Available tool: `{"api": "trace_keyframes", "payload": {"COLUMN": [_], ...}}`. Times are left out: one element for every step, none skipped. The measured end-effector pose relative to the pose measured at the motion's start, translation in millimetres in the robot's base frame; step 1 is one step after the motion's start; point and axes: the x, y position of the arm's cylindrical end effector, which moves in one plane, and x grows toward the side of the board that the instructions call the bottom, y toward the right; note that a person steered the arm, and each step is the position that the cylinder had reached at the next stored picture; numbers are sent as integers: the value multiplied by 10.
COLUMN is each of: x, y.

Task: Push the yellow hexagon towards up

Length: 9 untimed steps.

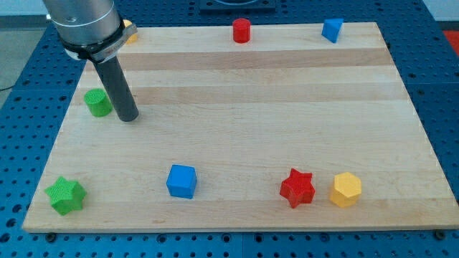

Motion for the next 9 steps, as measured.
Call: {"api": "trace_keyframes", "payload": {"x": [51, -33, -247, -241, -104, 394, 1138, 1829, 1847], "y": [55, 504, 1338, 2579, 3787, 4647, 4762, 4558, 4266]}}
